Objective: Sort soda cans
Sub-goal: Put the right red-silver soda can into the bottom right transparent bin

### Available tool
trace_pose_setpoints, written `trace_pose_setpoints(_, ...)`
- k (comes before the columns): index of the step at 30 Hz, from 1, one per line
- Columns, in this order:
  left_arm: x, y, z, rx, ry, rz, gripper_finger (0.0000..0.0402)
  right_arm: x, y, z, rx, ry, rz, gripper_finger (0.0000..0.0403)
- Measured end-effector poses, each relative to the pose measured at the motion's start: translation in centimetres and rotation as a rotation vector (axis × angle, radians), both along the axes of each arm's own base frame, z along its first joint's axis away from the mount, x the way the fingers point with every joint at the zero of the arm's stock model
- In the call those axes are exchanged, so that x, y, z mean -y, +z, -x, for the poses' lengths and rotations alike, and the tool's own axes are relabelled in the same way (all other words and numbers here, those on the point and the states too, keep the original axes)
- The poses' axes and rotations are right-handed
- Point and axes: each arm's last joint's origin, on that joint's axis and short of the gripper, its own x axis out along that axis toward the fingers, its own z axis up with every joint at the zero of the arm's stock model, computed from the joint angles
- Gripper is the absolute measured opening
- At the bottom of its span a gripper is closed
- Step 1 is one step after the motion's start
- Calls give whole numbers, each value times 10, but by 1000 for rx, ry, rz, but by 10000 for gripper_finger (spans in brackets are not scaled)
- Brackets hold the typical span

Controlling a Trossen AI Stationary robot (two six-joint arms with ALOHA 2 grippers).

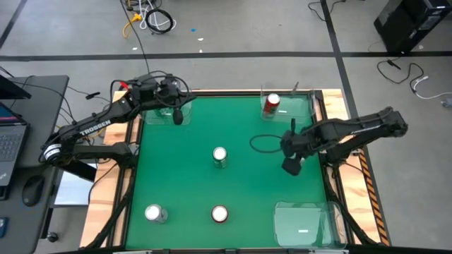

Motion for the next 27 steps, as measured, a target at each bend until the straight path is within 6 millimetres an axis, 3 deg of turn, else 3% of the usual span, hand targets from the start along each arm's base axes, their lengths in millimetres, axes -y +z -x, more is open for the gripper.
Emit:
trace_pose_setpoints(6,0,-2,0,-18,0,14,1,-2,-8,4,-151,-13,32,368)
trace_pose_setpoints(14,0,-2,1,-22,0,16,1,9,-14,7,-239,34,74,379)
trace_pose_setpoints(27,1,-7,2,-66,0,43,1,25,-59,6,-286,153,35,399)
